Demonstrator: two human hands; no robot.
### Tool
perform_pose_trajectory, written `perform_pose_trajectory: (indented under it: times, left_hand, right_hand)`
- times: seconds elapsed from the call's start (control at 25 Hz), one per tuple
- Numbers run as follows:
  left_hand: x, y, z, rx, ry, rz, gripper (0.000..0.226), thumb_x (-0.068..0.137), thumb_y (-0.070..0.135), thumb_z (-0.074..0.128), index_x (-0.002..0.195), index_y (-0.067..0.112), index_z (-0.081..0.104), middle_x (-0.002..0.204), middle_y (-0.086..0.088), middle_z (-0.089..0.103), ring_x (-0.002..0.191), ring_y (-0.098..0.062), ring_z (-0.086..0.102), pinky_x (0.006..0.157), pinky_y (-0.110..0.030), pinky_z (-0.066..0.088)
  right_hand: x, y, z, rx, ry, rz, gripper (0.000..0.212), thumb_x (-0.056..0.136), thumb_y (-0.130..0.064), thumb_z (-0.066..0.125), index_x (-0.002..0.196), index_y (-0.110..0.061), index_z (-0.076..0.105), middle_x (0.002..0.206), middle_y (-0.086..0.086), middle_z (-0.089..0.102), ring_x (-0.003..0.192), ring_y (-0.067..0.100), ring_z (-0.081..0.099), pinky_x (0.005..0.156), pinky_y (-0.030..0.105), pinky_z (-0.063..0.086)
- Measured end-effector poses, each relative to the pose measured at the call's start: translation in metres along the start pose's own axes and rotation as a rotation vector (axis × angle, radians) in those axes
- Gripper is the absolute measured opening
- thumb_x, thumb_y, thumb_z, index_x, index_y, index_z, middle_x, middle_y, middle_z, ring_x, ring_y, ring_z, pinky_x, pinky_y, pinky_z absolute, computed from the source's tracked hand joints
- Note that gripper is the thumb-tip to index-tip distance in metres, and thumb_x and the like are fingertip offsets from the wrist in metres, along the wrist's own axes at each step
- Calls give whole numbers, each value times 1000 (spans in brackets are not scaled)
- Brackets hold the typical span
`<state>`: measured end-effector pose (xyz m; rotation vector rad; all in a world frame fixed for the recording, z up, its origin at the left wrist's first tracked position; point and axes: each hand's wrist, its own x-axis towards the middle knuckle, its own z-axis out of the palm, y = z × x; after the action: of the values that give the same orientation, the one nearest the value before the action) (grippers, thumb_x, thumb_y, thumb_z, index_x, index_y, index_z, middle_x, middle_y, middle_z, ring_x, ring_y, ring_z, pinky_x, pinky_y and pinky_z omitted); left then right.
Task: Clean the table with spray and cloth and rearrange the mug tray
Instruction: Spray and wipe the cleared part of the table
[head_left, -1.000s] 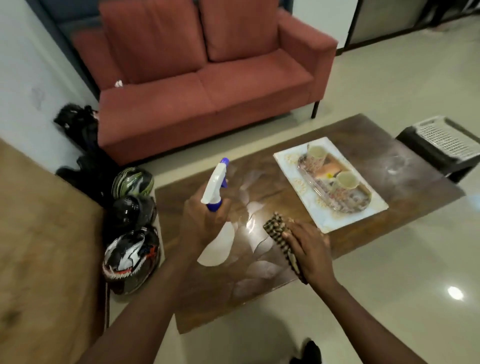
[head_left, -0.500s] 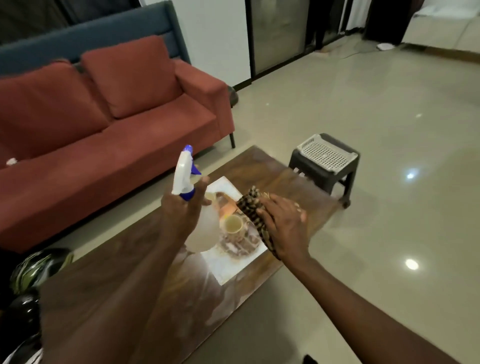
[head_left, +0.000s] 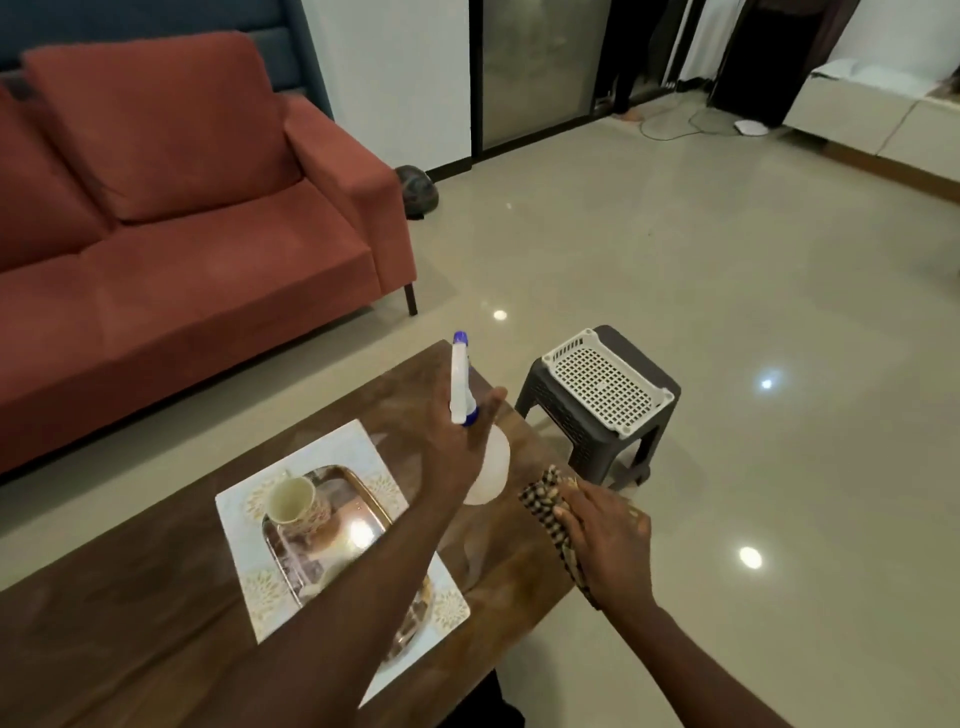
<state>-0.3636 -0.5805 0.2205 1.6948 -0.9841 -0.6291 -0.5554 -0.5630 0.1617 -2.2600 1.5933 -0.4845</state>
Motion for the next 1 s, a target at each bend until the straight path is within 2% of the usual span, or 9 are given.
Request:
perform_pose_trajectory:
  times: [0.08,0.2,0.36,0.48,0.56,0.68,0.84,0.92,1.0]
  left_hand:
    - [18,-20,27,11,37,-74,84,78,65,64,135,5,49,132,-16,60,122,-30,57,104,-42,46]
    - [43,-48,60,47,55,-171,70,83,34,75,141,9,44,120,3,58,109,-15,56,90,-18,39]
    - [84,-110,107,96,161,-267,73,85,29,74,145,11,37,105,5,58,97,-16,59,79,-10,36]
    - [107,-150,140,107,242,-296,70,85,29,74,143,12,38,106,9,54,92,-10,54,75,-5,35]
    - [116,-167,156,123,273,-300,72,85,30,74,144,12,36,113,10,50,91,5,48,73,6,33]
    - [116,-188,178,184,316,-356,73,85,26,75,143,7,36,98,19,46,81,21,43,69,14,26]
    - [114,-196,183,243,306,-329,73,82,20,79,138,0,38,91,36,37,84,36,45,70,13,30]
    - [113,-197,181,239,301,-339,74,81,18,80,138,0,37,89,32,41,85,35,46,70,13,30]
    - [111,-193,179,240,272,-363,78,81,23,80,141,5,33,94,18,52,83,19,54,71,12,30]
  right_hand:
    - [19,20,12,-51,-52,9,45,92,-44,26,119,-30,59,117,-4,65,106,23,61,88,53,42]
    - [48,40,41,-54,-184,27,40,93,-40,30,112,-29,63,106,-2,69,93,23,68,75,47,52]
    - [84,88,116,-113,-292,-68,50,100,-47,9,118,-28,52,109,1,66,95,28,65,76,53,54]
    - [107,107,163,-168,-413,-76,32,88,-39,49,116,-24,55,114,7,65,100,32,63,78,61,48]
    - [119,118,188,-180,-473,-81,43,76,-35,67,116,-22,55,118,12,62,103,35,61,80,63,46]
    - [127,130,214,-200,-516,-118,39,84,-39,46,119,-21,48,124,15,58,108,38,57,84,61,46]
    - [130,138,220,-275,-620,-230,46,82,-42,45,122,-19,47,127,16,55,112,39,54,83,60,46]
    - [132,142,222,-315,-648,-255,50,79,-44,54,122,-18,50,126,17,56,110,40,55,80,59,48]
    - [131,145,225,-331,-636,-265,55,73,-45,68,120,-17,57,124,19,58,107,41,57,76,62,48]
